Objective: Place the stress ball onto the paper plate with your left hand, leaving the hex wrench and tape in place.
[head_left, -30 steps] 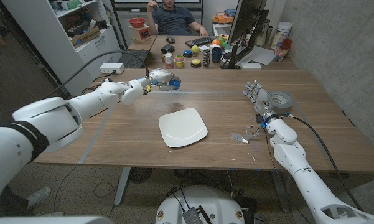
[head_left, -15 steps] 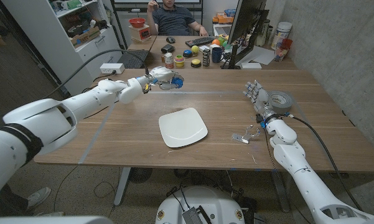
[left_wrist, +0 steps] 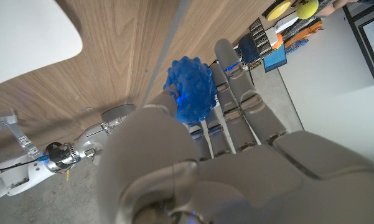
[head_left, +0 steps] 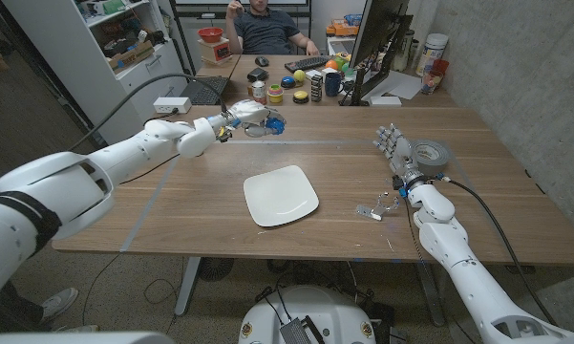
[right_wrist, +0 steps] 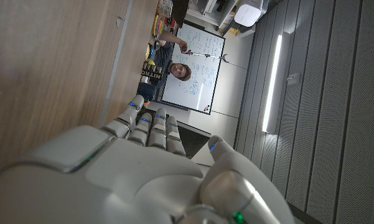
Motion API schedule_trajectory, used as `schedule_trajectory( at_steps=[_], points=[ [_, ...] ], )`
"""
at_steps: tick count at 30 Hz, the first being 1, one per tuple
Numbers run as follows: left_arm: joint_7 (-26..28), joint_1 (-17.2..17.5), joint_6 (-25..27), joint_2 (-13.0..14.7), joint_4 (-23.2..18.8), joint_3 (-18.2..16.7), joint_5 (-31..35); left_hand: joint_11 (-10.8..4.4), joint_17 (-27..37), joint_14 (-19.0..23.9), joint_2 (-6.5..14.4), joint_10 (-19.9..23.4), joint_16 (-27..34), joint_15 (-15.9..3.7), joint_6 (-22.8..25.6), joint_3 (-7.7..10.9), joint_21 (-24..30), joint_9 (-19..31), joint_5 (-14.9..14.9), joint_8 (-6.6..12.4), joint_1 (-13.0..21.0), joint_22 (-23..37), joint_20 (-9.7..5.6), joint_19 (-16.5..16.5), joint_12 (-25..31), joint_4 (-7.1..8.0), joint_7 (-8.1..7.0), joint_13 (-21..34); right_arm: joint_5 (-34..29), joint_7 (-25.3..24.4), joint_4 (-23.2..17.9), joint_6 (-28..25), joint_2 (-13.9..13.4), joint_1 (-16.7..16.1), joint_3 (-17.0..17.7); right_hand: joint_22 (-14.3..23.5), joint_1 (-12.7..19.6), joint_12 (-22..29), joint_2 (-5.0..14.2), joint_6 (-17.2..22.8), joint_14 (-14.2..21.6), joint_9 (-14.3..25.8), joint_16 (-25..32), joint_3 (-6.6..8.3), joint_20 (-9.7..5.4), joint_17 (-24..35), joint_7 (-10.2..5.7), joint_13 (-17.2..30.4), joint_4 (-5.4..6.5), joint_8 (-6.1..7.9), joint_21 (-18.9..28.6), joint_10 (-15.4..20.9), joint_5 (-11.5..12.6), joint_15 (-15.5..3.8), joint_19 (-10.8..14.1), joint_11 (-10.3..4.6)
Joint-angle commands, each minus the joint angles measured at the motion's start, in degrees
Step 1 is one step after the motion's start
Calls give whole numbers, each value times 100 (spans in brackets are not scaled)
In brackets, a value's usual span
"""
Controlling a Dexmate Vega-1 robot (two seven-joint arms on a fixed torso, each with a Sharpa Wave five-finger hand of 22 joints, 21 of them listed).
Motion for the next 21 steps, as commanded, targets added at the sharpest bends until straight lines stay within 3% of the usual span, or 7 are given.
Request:
schedule_trajectory(
  at_steps=[1,21],
  points=[
    [-23,124,-604,216,-285,-271,12,-262,18,348,148,261,-40,-1036,532,16,43,13,18,66,211,15,-619,-20,49,-41,152,307,-43,-93,-96,3,-2,-49,-24,28,-71,27,389,41,39,22,3,5,-298,14,44,30,-22,41,-33,59,30,-14,60,3],
    [-347,613,-1391,710,-1323,-974,404,-333,41,418,108,318,-109,-1045,653,10,68,31,11,121,281,32,-618,-27,83,-98,61,272,-119,-303,-266,172,40,-219,-115,29,-75,28,382,32,48,22,3,-4,-298,14,48,30,-22,38,-63,67,30,-4,78,9]
  ],
)
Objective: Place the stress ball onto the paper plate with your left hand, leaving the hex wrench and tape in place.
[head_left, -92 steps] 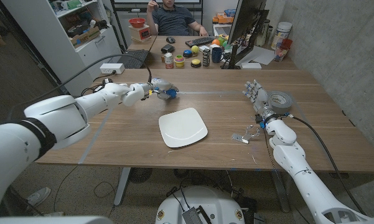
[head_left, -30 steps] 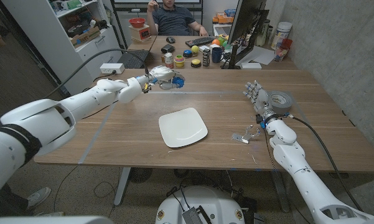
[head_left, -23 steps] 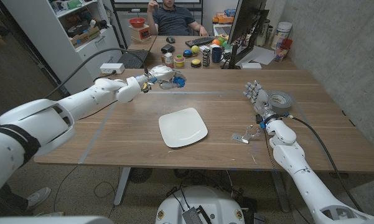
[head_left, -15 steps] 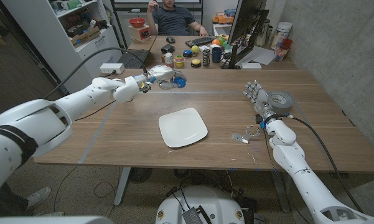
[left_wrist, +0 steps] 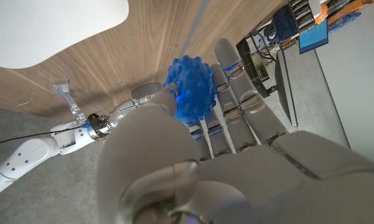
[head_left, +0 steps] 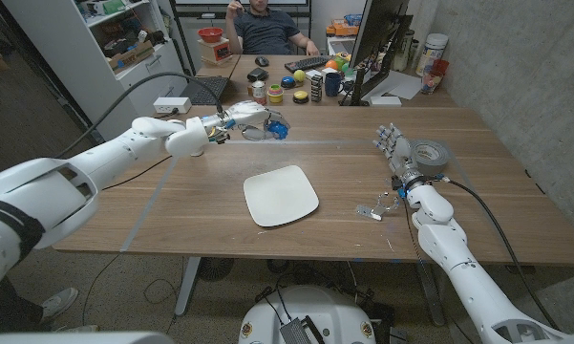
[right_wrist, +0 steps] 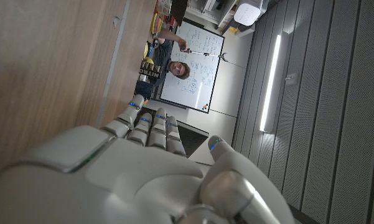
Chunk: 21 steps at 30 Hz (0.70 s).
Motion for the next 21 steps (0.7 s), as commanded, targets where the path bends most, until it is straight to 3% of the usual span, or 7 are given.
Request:
schedule_trajectory(
  at_steps=[1,13,21],
  points=[
    [-128,312,-439,285,-648,-439,297,-320,14,393,171,309,-27,-1075,622,17,35,33,17,27,222,34,-617,-28,38,-45,88,253,-46,-153,-143,110,32,-141,-60,29,-74,28,383,32,47,22,2,-5,-321,13,48,30,-21,38,-24,67,30,-9,56,9],
    [-88,631,-1001,526,-1241,-837,679,-352,27,460,169,351,-63,-1086,731,19,59,44,14,76,267,43,-612,-34,61,-77,46,229,-120,-370,-367,162,32,-309,-145,30,-75,27,383,33,52,22,2,-8,-321,13,52,30,-21,39,-40,68,31,-6,67,-3],
    [-108,797,-1273,615,-1407,-1086,834,-378,26,468,159,363,-102,-1091,780,21,66,51,12,99,299,47,-613,-56,68,-104,5,216,-191,-449,-475,163,-28,-324,-229,31,-74,26,381,34,57,22,2,-10,-317,12,51,30,-23,40,-50,68,32,-7,78,2]
  ],
)
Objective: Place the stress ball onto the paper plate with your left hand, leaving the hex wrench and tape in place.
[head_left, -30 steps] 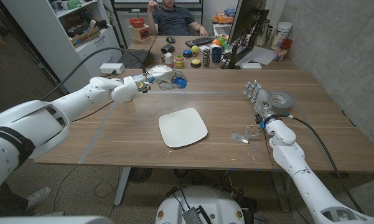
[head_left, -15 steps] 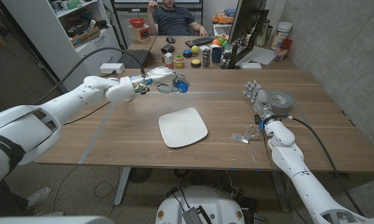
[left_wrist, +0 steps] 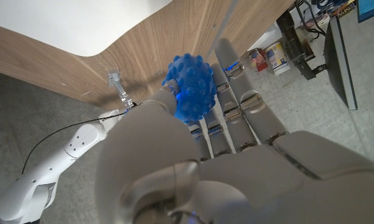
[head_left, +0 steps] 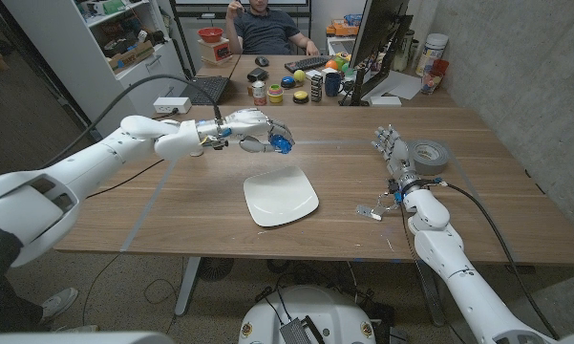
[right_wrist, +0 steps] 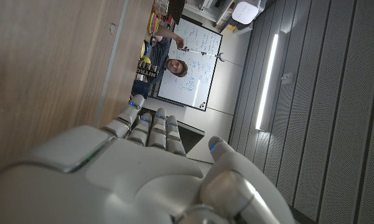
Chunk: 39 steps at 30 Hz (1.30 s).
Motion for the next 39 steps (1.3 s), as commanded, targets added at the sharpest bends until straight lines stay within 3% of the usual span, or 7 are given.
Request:
schedule_trajectory(
  at_steps=[1,16,39],
  points=[
    [-10,297,-564,187,-397,-414,354,-374,25,414,230,360,-26,-1146,566,12,23,22,31,66,230,20,-602,-67,22,-34,55,208,-105,-170,-212,34,-58,-93,-133,31,-45,27,410,4,59,22,2,-10,-320,11,19,30,-23,40,-6,70,32,-7,39,2],
    [-112,433,-728,276,-460,-635,568,-386,29,442,241,378,-84,-1148,610,17,44,34,27,90,276,27,-596,-97,35,-62,22,187,-117,-294,-261,6,-105,-65,-215,32,-42,28,410,9,69,22,1,-12,-316,9,15,30,-26,42,-26,78,34,-9,60,-1],
    [-651,554,-599,323,-515,-610,566,-409,19,430,236,371,-201,-1143,628,7,81,52,15,105,306,36,-588,-140,41,-80,20,156,-146,-392,-530,-121,-252,-148,-245,33,-39,27,407,19,77,21,-2,-16,-318,7,21,30,-29,44,-59,84,36,-11,88,3]
  ],
)
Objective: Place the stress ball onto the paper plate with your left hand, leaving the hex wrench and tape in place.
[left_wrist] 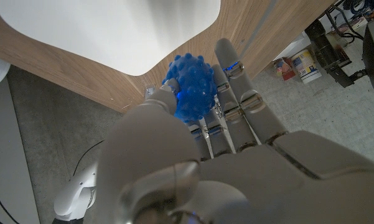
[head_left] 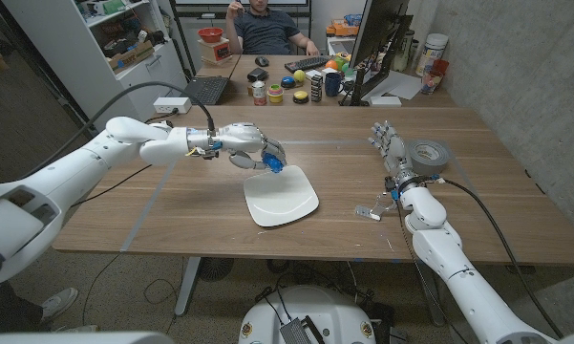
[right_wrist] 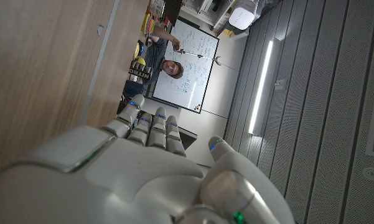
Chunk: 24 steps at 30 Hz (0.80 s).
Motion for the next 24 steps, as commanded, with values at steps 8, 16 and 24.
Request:
schedule_trajectory(
  at_steps=[8,16,24],
  points=[
    [-329,112,54,42,-60,64,46,-395,7,403,267,375,-70,-1161,663,10,50,37,5,45,278,11,-614,-130,17,-18,23,142,-9,-87,-209,-82,-82,-112,3,33,-42,25,405,20,55,22,-4,-20,-295,8,4,30,-27,43,-52,17,36,2,60,-6],
    [-508,183,96,90,-135,104,90,-395,4,406,268,359,-110,-1165,653,5,64,42,1,43,282,11,-612,-148,12,-17,7,128,-25,-111,-245,-56,-89,-145,-4,34,-43,25,407,24,57,22,-3,-22,-285,8,12,30,-26,45,-63,18,37,12,70,2],
    [-555,267,194,184,-311,86,182,-387,1,403,276,353,-153,-1167,689,2,78,47,-2,59,284,12,-604,-171,13,-13,4,115,-17,-117,-266,-18,-81,-186,-15,34,-46,24,408,27,56,22,-4,-25,-281,9,15,29,-24,45,-72,18,37,11,77,4]
  ],
)
